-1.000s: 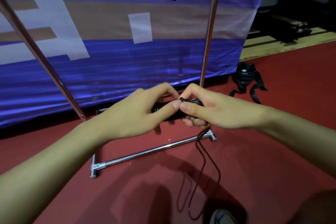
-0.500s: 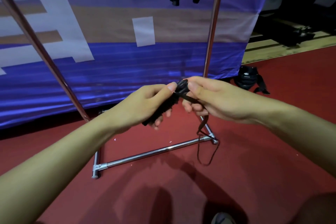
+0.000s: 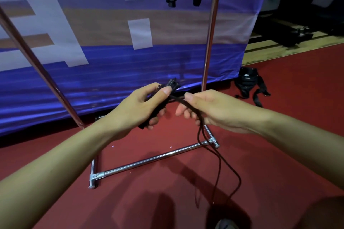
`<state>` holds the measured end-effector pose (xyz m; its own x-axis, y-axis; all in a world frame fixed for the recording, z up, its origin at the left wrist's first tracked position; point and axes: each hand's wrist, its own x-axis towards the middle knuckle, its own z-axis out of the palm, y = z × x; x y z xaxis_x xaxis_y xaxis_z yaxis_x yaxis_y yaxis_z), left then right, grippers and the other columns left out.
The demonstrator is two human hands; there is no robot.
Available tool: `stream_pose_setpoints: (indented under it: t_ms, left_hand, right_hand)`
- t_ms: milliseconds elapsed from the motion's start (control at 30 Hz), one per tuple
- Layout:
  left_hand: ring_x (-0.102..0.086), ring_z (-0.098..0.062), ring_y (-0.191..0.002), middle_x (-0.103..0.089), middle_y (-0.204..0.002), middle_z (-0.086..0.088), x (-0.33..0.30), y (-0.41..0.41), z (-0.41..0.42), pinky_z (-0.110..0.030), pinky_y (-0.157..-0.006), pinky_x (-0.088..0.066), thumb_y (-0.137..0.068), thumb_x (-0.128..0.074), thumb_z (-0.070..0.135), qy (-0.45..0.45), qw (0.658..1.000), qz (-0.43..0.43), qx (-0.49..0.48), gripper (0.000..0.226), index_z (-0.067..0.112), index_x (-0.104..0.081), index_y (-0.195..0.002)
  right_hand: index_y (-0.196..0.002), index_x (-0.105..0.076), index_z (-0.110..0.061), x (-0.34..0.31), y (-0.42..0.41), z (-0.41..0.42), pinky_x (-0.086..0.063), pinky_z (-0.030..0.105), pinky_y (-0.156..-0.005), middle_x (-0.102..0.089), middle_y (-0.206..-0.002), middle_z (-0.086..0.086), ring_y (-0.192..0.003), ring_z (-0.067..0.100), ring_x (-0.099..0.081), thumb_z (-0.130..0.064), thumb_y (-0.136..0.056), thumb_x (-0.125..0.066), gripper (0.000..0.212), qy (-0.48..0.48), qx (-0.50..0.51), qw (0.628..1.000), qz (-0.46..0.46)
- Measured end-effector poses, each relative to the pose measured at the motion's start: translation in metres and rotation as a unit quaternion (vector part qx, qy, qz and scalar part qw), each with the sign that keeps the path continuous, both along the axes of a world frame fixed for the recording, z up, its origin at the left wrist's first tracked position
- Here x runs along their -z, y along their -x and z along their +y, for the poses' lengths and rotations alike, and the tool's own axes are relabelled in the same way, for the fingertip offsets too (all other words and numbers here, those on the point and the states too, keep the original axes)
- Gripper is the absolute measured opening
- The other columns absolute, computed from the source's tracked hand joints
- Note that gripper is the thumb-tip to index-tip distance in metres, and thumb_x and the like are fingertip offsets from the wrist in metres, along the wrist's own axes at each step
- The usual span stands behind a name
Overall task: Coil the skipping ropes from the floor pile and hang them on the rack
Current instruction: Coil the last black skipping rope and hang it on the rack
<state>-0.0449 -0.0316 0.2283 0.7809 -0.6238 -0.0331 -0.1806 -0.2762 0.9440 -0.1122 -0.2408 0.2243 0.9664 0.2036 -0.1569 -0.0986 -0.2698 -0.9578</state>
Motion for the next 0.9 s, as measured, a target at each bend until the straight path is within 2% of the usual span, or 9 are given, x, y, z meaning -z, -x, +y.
stream_pose_setpoints:
  t_ms: [67,167,300,367,467,600,733,833,900]
  left_hand:
    - [-0.051,-0.02,-0.054,-0.06,-0.075,-0.005,0.001,-0.001,0.001,-0.031,-0.052,-0.046,-0.103,-0.052,0.047,-0.005,1.0,-0.017,-0.006,0.031,0.018,-0.062,-0.101]
    - [-0.063,-0.023,-0.056,-0.064,-0.077,-0.005,0.002,0.001,0.002,-0.026,-0.05,-0.047,-0.102,-0.051,0.049,-0.011,1.0,-0.008,-0.022,0.035,0.015,-0.06,-0.103]
    - [-0.065,-0.028,-0.065,-0.063,-0.079,-0.008,0.002,0.0,0.005,-0.043,-0.073,-0.052,-0.105,-0.043,0.049,0.016,0.997,0.072,0.012,0.053,-0.002,-0.053,-0.116]
    - [-0.051,-0.022,-0.055,-0.057,-0.075,-0.008,0.001,0.0,0.006,-0.04,-0.065,-0.053,-0.105,-0.044,0.049,0.052,0.99,0.131,0.032,0.048,0.003,-0.06,-0.109]
    - [-0.034,-0.014,-0.045,-0.046,-0.066,-0.003,-0.003,0.004,0.007,-0.025,-0.044,-0.038,-0.1,-0.047,0.055,0.041,0.983,0.166,0.069,0.043,0.023,-0.068,-0.082]
    - [-0.03,-0.011,-0.042,-0.04,-0.061,0.0,-0.001,0.007,0.015,-0.023,-0.042,-0.028,-0.094,-0.058,0.047,-0.008,0.975,0.164,0.152,0.03,0.035,-0.064,-0.068]
    - [-0.035,-0.014,-0.042,-0.044,-0.063,-0.006,0.001,0.006,0.023,-0.023,-0.041,-0.035,-0.097,-0.07,0.036,-0.084,0.959,0.153,0.223,0.023,0.023,-0.059,-0.082]
    - [-0.043,-0.015,-0.043,-0.049,-0.061,-0.006,0.001,0.008,0.022,-0.024,-0.043,-0.04,-0.098,-0.068,0.034,-0.175,0.941,0.094,0.275,0.029,0.013,-0.054,-0.083]
    - [-0.048,-0.015,-0.044,-0.053,-0.059,-0.003,0.003,0.011,0.019,-0.024,-0.044,-0.042,-0.099,-0.067,0.033,-0.216,0.93,0.061,0.291,0.028,0.017,-0.055,-0.08]
  right_hand:
    - [-0.094,-0.075,-0.015,0.005,-0.002,-0.001,-0.049,0.019,-0.069,-0.062,-0.079,-0.006,-0.073,0.006,-0.053,-0.03,-0.108,-0.048,0.034,0.007,0.003,1.0,-0.018]
    - [-0.09,-0.074,-0.019,0.007,-0.006,-0.001,-0.054,0.026,-0.071,-0.069,-0.077,-0.006,-0.073,0.008,-0.068,-0.022,-0.105,-0.057,0.023,0.101,-0.001,0.991,-0.091]
    - [-0.095,-0.063,-0.015,0.005,-0.008,0.004,-0.048,0.017,-0.059,-0.072,-0.072,-0.004,-0.057,0.012,-0.069,-0.022,-0.108,-0.049,0.02,0.223,-0.037,0.96,-0.165]
    - [-0.095,-0.065,-0.018,0.003,-0.009,0.004,-0.045,0.013,-0.06,-0.069,-0.069,-0.004,-0.056,0.009,-0.066,-0.023,-0.109,-0.046,0.024,0.258,-0.068,0.947,-0.18]
    - [-0.1,-0.073,-0.018,0.001,-0.015,-0.002,-0.047,0.013,-0.068,-0.066,-0.074,-0.004,-0.069,0.006,-0.068,-0.022,-0.108,-0.049,0.026,0.276,-0.107,0.933,-0.205]
    - [-0.098,-0.073,-0.013,0.008,-0.02,-0.009,-0.046,0.012,-0.074,-0.066,-0.084,-0.008,-0.078,-0.003,-0.062,-0.021,-0.102,-0.062,0.015,0.334,-0.154,0.888,-0.276]
    - [-0.094,-0.064,-0.015,0.009,-0.018,-0.011,-0.05,0.017,-0.07,-0.071,-0.076,-0.008,-0.071,0.003,-0.068,-0.021,-0.102,-0.061,0.01,0.364,-0.178,0.889,-0.214]
    - [-0.094,-0.062,-0.029,0.007,-0.015,-0.009,-0.04,0.014,-0.062,-0.064,-0.07,-0.016,-0.063,0.003,-0.057,-0.02,-0.098,-0.065,0.01,0.367,-0.193,0.889,-0.195]
    - [-0.096,-0.067,-0.03,0.005,-0.014,-0.008,-0.046,0.027,-0.063,-0.063,-0.073,-0.004,-0.062,0.01,-0.052,-0.024,-0.095,-0.066,0.006,0.362,-0.203,0.897,-0.15]
